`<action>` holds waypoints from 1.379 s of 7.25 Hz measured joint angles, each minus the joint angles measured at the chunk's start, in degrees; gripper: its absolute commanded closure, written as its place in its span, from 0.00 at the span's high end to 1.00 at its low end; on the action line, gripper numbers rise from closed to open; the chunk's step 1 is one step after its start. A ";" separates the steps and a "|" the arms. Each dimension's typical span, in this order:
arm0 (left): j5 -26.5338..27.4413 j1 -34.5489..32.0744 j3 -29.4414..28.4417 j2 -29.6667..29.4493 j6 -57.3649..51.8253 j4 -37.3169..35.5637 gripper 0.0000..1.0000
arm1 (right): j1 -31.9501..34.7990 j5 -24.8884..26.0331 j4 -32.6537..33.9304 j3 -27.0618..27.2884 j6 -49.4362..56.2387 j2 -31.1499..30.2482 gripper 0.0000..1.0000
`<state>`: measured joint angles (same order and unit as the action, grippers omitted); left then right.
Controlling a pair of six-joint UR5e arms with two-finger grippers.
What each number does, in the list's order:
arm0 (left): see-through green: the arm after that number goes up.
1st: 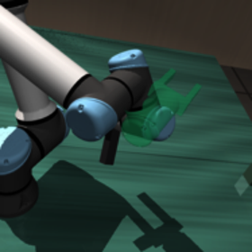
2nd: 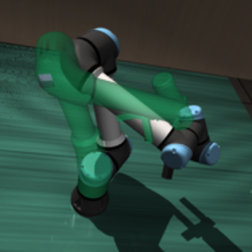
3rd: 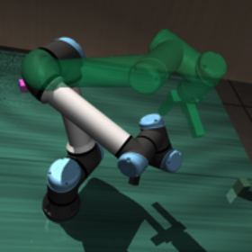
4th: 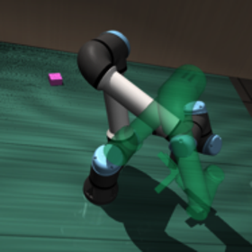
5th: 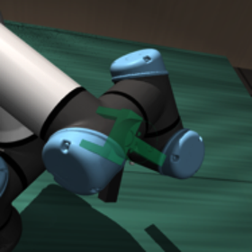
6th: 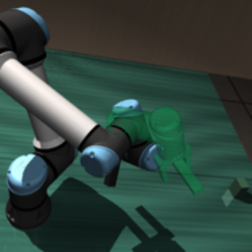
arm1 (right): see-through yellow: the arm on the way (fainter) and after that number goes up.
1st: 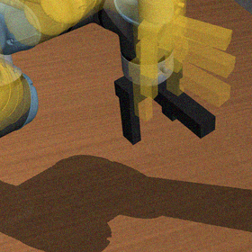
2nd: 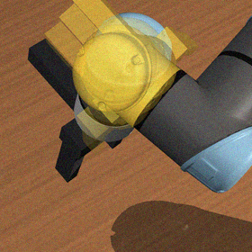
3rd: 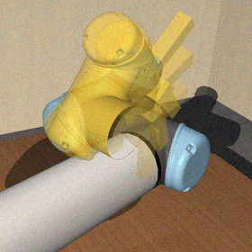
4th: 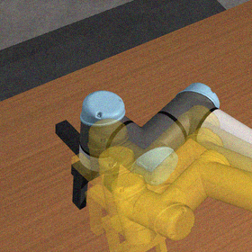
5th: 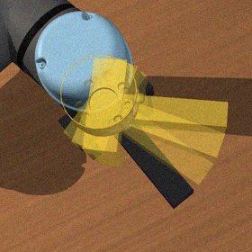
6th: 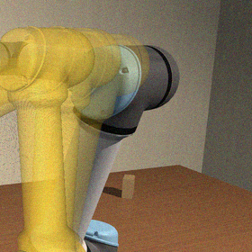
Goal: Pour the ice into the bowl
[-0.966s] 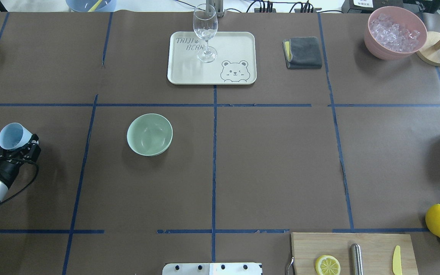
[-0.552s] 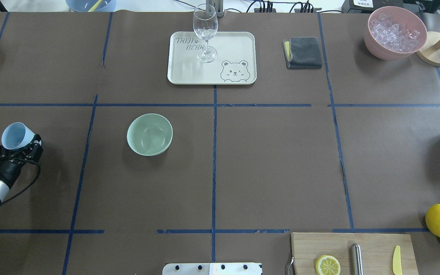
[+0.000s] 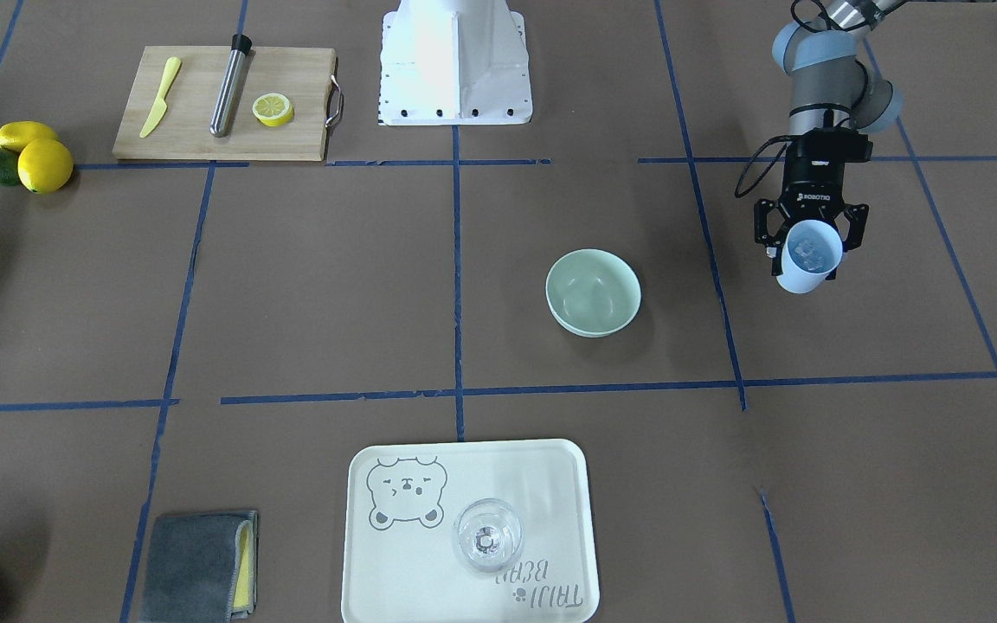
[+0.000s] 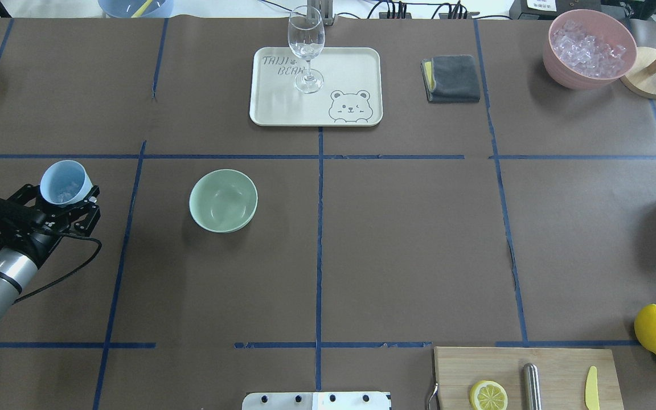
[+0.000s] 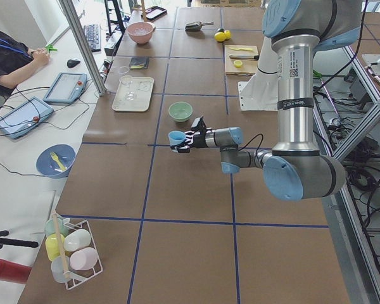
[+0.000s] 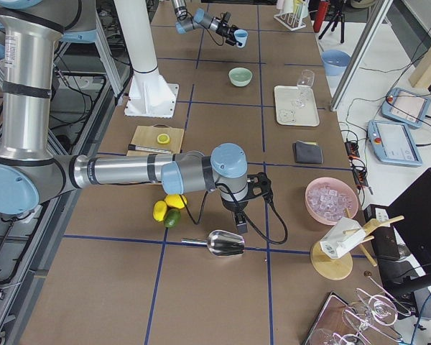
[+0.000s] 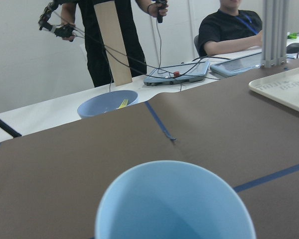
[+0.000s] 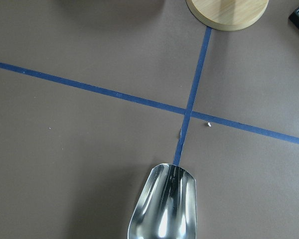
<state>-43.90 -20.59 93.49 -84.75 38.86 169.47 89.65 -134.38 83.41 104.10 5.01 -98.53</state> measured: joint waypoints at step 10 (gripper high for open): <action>4.01 -0.49 0.32 -16.94 -48.46 -21.84 0.00 | 0.05 0.03 0.09 -0.22 -0.09 -0.60 1.00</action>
<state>-39.90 -21.09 93.81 -101.69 -9.60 147.63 89.69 -134.35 83.49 103.87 4.92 -99.12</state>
